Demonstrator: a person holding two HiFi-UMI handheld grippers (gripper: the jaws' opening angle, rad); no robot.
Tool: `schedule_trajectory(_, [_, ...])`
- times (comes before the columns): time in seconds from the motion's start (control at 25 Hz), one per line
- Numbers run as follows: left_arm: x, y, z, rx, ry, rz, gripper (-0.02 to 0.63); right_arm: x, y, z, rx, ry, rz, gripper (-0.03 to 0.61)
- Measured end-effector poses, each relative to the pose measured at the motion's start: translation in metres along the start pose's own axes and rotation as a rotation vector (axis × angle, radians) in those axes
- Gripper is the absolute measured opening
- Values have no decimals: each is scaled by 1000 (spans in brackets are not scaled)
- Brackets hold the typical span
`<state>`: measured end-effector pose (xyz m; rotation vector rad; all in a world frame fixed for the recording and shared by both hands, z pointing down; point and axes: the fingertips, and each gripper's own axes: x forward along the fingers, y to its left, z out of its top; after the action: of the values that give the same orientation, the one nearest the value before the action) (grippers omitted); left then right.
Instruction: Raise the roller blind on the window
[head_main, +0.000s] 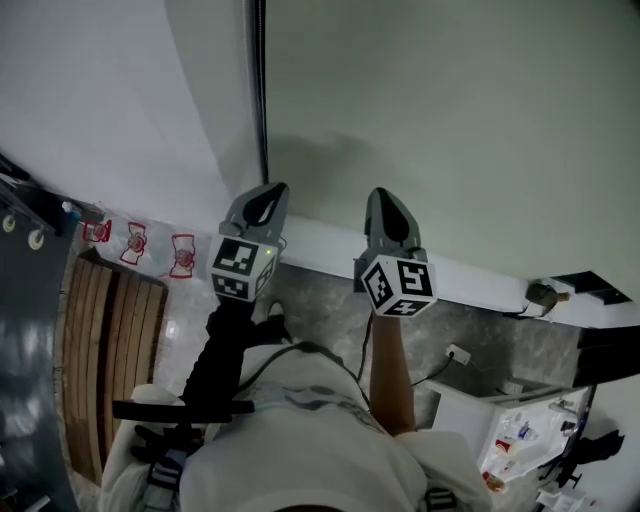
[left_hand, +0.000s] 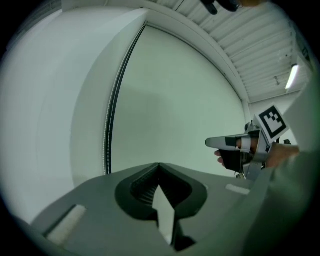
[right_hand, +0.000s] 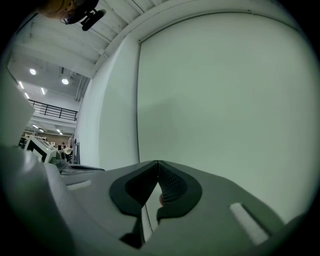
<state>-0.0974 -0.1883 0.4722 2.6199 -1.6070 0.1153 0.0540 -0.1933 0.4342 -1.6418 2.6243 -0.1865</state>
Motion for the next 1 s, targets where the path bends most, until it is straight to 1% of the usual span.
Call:
schedule_trajectory(0.12, [9,16,-5,-6,20,-2,-2,24,5,-2,2,10,26,2])
schedule_trajectory(0.24, [15,24,-10,-10,40,-15,-2,48,16,-5,-6,22,89,2])
schedule_trajectory(0.36, [35,13,-9,-8,53,-29,-2,70,11,0,-15,23,203,2])
schedule_trajectory(0.52, [62,3,-3,-19,47,-3,-2,109,-1,14,-28,21,352,2])
schedule_trajectory(0.6, [61,17,-2,-34,34,21,-2,133,16,19,-27,17,430,2])
schedule_trajectory(0.72, [49,47,-4,-78,26,61,-2,167,60,21,-38,27,549,2])
schedule_trajectory(0.92, [34,75,-7,-80,27,108,-2,216,123,26,-46,45,739,3])
schedule_trajectory(1.0, [29,85,-10,-84,35,130,-2,235,148,31,-69,51,814,32])
